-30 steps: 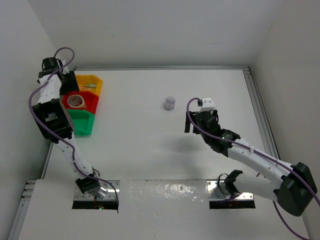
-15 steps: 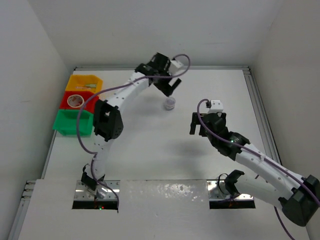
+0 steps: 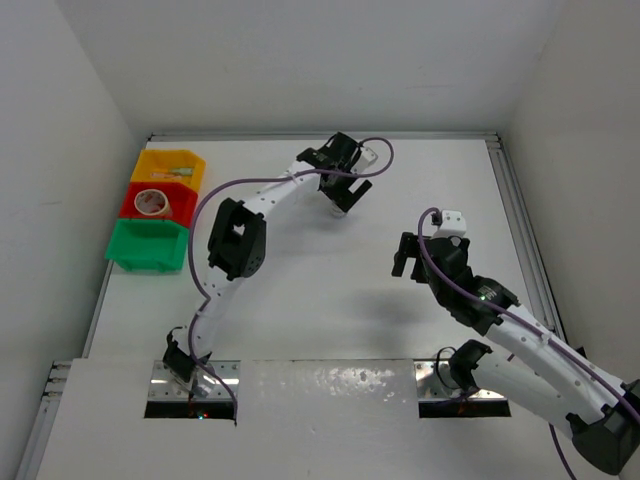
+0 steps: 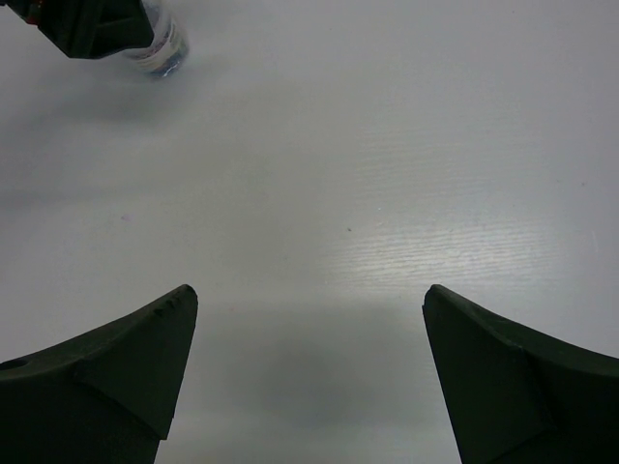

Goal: Sort the stationery into containers
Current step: Pick up the stationery from the center of the board.

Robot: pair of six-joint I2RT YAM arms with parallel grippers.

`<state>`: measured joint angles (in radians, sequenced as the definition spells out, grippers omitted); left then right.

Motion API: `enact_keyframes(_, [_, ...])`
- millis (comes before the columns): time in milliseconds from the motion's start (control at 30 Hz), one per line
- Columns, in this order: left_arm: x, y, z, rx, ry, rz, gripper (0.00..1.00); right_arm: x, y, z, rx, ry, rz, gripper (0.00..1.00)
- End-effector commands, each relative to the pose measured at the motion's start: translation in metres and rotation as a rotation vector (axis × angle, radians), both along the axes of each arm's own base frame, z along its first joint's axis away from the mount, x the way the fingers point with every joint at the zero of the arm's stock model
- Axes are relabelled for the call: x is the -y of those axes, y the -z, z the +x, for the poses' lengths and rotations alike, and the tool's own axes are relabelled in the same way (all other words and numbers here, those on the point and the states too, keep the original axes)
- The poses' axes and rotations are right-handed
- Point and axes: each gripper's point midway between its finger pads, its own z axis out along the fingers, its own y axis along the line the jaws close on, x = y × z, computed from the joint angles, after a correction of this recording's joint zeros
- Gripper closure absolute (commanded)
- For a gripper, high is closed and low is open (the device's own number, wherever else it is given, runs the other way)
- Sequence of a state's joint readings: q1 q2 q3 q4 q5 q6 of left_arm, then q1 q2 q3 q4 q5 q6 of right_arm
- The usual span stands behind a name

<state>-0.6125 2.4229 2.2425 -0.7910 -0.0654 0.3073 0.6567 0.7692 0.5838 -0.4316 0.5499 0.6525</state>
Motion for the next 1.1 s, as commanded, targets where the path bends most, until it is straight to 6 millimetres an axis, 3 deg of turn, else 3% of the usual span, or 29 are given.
enact_keyframes(0, [0.009,0.011,0.003,-0.027,-0.024,-0.060,0.00,0.003,-0.006,0.002,0.020,0.027,0.012,0.03])
enact_keyframes(200, [0.022,0.033,-0.014,-0.101,0.024,-0.092,0.03,0.003,-0.011,0.005,0.028,0.021,-0.003,0.03])
enact_keyframes(300, [0.022,0.038,-0.008,-0.092,0.002,-0.082,0.12,0.003,-0.011,0.005,0.028,0.021,-0.006,0.03])
enact_keyframes(400, [0.018,0.039,-0.004,-0.076,-0.013,-0.069,0.33,0.005,-0.011,0.005,0.030,0.028,-0.009,0.03])
enact_keyframes(467, [0.018,0.035,-0.003,-0.065,-0.015,-0.072,0.56,0.005,-0.010,0.005,0.030,0.030,-0.011,0.03])
enact_keyframes(500, [0.018,0.035,-0.003,-0.064,-0.013,-0.071,0.63,0.005,-0.011,0.004,0.032,0.030,-0.009,0.03])
enact_keyframes(567, [0.018,0.029,-0.004,-0.060,-0.016,-0.076,0.85,0.006,-0.010,0.004,0.030,0.027,-0.014,0.03])
enact_keyframes(633, [0.015,0.013,-0.003,-0.044,-0.019,-0.088,0.99,0.005,-0.010,0.004,0.030,0.027,-0.014,0.03])
enact_keyframes(667, [0.008,0.006,0.000,-0.040,-0.032,-0.092,1.00,0.005,-0.009,0.004,0.027,0.024,-0.015,0.03])
enact_keyframes(733, [-0.005,-0.028,0.005,0.001,-0.057,-0.121,1.00,0.005,-0.008,0.004,0.024,0.021,-0.019,0.03])
enact_keyframes(833, [-0.056,-0.082,0.012,0.036,-0.135,-0.171,1.00,0.003,-0.008,0.005,0.027,0.016,-0.016,0.03])
enact_keyframes(867, [-0.092,-0.094,0.020,0.044,-0.202,-0.179,1.00,0.003,-0.004,0.005,0.023,0.013,-0.018,0.03])
enact_keyframes(900, [-0.117,-0.117,0.009,0.052,-0.240,-0.194,1.00,0.000,-0.005,0.007,0.034,0.008,-0.007,0.03])
enact_keyframes(933, [-0.142,-0.127,0.007,0.054,-0.284,-0.200,1.00,-0.001,-0.001,0.007,0.031,0.003,-0.010,0.03])
enact_keyframes(967, [-0.189,-0.137,0.008,0.067,-0.371,-0.208,1.00,-0.002,-0.001,0.008,0.036,-0.004,-0.009,0.03])
enact_keyframes(1000, [-0.215,-0.151,-0.011,0.079,-0.411,-0.217,1.00,-0.006,-0.002,0.011,0.047,-0.013,0.004,0.03])
enact_keyframes(1033, [-0.262,-0.159,-0.015,0.098,-0.503,-0.220,1.00,-0.008,0.002,0.013,0.041,-0.018,-0.002,0.03])
enact_keyframes(1067, [-0.288,-0.165,-0.035,0.116,-0.549,-0.212,1.00,-0.009,0.002,0.014,0.043,-0.029,-0.007,0.03])
